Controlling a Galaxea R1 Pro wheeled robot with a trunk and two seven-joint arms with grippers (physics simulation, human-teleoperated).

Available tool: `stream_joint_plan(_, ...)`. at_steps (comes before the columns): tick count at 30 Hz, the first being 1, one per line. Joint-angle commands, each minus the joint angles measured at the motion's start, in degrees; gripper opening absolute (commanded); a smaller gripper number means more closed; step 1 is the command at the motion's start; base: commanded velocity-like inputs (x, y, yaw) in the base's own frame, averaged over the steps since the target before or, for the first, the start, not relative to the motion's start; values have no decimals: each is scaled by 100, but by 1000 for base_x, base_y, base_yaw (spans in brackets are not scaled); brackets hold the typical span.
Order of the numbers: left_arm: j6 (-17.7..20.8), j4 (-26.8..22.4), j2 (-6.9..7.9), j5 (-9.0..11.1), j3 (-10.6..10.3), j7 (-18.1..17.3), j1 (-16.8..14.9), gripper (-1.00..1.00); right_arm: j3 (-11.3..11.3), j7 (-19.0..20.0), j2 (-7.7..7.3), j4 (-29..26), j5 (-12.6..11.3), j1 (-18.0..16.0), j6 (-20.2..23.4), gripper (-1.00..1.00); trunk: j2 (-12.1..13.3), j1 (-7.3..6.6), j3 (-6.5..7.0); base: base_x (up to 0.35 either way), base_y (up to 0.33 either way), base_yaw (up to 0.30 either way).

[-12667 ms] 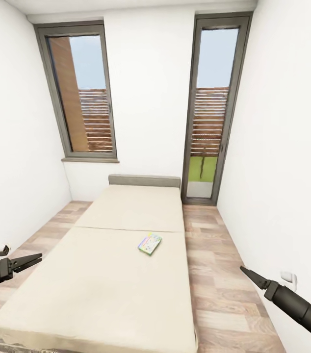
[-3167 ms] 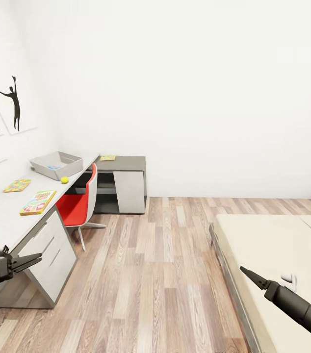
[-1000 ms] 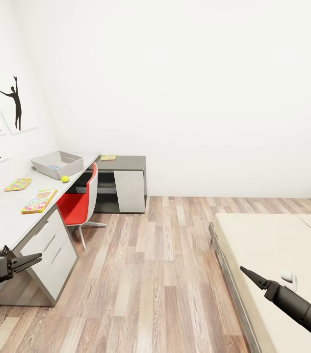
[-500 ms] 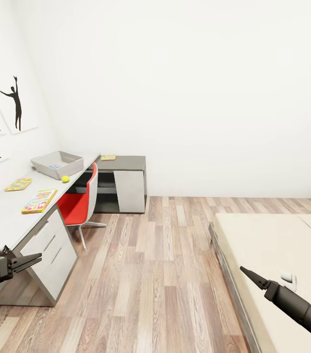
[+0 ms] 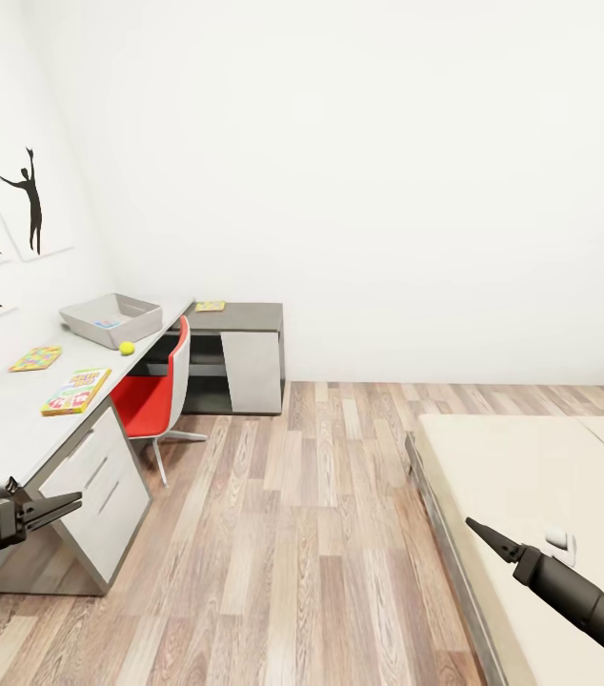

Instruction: Put all the toys in the child's room - the three board games (two on the bed and one on the table), the two jigsaw puzzles on the table, and the tennis ball on the table - inside the toy box on the table in the child's room.

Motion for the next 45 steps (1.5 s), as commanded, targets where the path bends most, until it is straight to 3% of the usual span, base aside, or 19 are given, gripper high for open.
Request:
stream_joint_plan(1,61,0,1,-5,0,-25,-5,100,-5,6,0,0,-21,-5,35,100,-12,3,-12,0,-39,0)
stream_joint_plan(13,61,0,2,-5,-1,-25,-5,100,-5,6,0,0,-21,-5,35,100,-12,3,-12,0,-168,0)
stream_joint_plan(45,61,0,3,-5,-1,-25,-5,100,-5,6,1,0,-21,-5,35,100,-12,3,-12,0,-283,0)
